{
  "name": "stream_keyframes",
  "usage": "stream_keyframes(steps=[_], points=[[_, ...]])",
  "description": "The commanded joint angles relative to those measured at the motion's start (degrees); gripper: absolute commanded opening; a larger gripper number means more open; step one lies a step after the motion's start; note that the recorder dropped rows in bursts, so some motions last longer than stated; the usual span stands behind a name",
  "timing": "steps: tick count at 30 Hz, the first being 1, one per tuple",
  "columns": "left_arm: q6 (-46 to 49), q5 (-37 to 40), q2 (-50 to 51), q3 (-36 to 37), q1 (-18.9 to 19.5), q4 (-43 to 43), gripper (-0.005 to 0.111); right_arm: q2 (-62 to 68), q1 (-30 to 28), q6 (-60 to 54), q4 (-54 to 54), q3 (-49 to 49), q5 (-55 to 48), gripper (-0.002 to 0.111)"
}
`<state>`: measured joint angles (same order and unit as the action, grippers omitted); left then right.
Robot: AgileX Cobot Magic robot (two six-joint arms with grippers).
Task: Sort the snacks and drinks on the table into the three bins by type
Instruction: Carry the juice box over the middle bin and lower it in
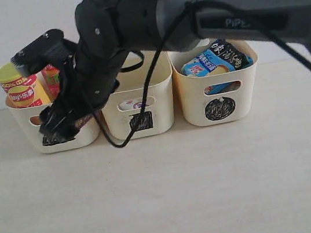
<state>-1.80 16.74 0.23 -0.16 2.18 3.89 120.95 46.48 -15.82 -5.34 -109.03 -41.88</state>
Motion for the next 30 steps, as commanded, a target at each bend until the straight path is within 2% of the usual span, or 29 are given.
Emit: stream_keyframes(steps=[1, 7, 14, 30], points=[[0.23, 0.01, -0.23, 0.16, -0.05, -0.25, 0.004, -2.53, -3.62, 0.6, 0.51, -0.36, 0.07, 0.002], [0.23, 0.01, -0.23, 0.16, -0.05, -0.25, 0.004, -2.53, -7.92, 0.87, 0.51, -0.36, 1.87, 0.002], [0.23, 0.01, -0.23, 0.16, -0.05, -0.25, 0.004, -2.45, -11.36, 3.5, 0.09, -0.36, 10.74, 0.002], [0.23, 0.01, -0.23, 0.16, -0.05, -0.25, 0.004, 2.75, -14.29, 6.93, 0.06, -0.36, 21.31, 0.002]])
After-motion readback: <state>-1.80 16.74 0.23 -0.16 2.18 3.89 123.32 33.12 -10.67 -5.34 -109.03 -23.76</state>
